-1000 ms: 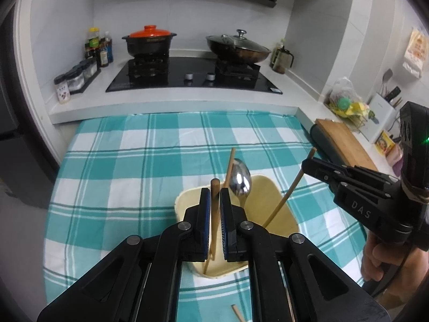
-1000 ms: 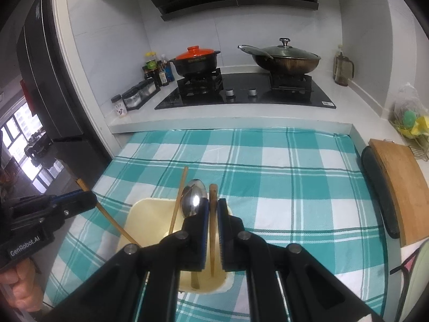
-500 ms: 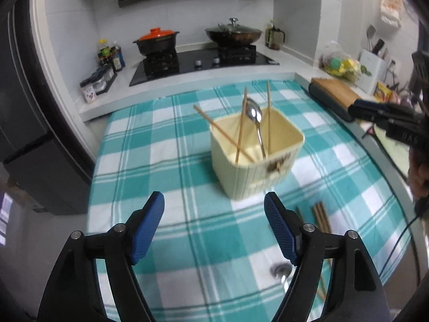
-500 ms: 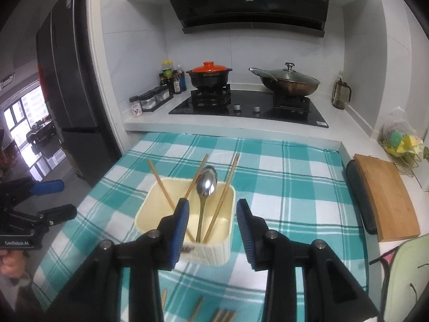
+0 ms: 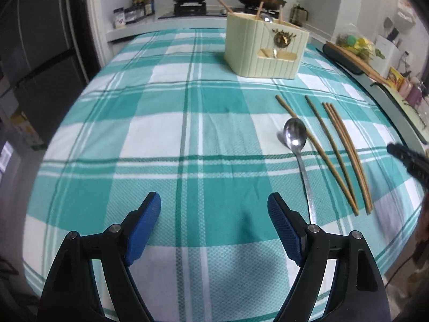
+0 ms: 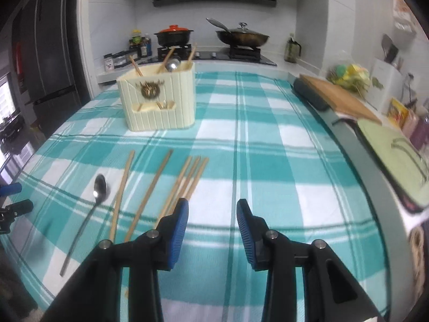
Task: Organize utensils
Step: 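Move both open tools back over the remaining utensils, then move the right tool over a wooden chopstick while the left tool approaches the steel spoon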
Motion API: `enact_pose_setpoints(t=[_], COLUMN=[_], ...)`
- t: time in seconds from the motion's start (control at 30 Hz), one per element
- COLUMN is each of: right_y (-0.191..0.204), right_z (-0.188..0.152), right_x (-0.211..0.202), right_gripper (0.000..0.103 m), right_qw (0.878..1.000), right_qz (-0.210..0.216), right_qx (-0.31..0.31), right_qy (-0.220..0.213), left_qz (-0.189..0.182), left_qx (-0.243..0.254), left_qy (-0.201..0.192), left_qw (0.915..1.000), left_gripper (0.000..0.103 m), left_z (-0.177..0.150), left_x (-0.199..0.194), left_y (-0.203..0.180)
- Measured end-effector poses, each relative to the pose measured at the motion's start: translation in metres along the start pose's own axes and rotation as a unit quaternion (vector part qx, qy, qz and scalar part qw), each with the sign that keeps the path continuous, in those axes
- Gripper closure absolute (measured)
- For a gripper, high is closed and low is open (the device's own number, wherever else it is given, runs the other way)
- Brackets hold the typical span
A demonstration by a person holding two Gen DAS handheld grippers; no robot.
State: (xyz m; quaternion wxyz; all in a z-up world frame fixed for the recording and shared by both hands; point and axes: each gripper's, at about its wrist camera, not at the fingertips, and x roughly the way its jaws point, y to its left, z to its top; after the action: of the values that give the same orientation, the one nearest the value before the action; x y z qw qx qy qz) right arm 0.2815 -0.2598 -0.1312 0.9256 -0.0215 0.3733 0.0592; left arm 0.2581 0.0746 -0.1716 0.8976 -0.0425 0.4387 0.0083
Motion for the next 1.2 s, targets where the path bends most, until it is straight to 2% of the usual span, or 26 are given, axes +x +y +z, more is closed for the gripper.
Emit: enact_pose_setpoints(t=[0.1, 0.17, 0.27, 0.43, 0.5, 0.7, 0.97, 1.2], right_y=[-0.002, 0.001, 0.002, 0.001, 0.002, 0.004, 0.006, 0.006], right_z=[-0.033, -0.046, -0.054, -0.057, -0.057, -0.06, -0.059, -0.059], right_x=[0.01, 0.013, 0.016, 0.02, 0.021, 0.024, 0.026, 0.027], right_gripper=[0.065, 0.065, 0.065, 0.065, 0.065, 0.065, 0.065, 0.064], right_qw=[0.999, 0.999, 0.999, 0.999, 0.999, 0.999, 0.999, 0.999], right_qz=[-0.009, -0.02, -0.033, -0.033, -0.032, -0.035, -0.04, -0.039], right_qx=[0.032, 0.021, 0.015, 0.025, 0.024, 0.019, 0.014, 0.016], right_qy=[0.023, 0.029, 0.029, 0.028, 0.026, 0.023, 0.024, 0.023], left_qz=[0.02, 0.042, 0.052, 0.066, 0.057, 0.046, 0.066, 0.061], left_qx=[-0.015, -0.007, -0.002, -0.007, -0.013, -0.027, -0.001, -0.012], left_qy=[-0.017, -0.023, -0.029, -0.026, -0.014, -0.013, -0.015, -0.011], left_qw=[0.9995, 0.9989, 0.9982, 0.9975, 0.9982, 0.9985, 0.9977, 0.998], left_gripper=[0.02, 0.02, 0.02, 0.02, 0.02, 0.02, 0.02, 0.019], left_z=[-0.005, -0.003, 0.002, 0.003, 0.002, 0.003, 0.001, 0.001], left_x=[0.008, 0.012, 0.019, 0.035, 0.04, 0.042, 0.042, 0.042], left_y=[-0.001, -0.004, -0.006, -0.004, -0.001, 0.006, -0.005, -0.001])
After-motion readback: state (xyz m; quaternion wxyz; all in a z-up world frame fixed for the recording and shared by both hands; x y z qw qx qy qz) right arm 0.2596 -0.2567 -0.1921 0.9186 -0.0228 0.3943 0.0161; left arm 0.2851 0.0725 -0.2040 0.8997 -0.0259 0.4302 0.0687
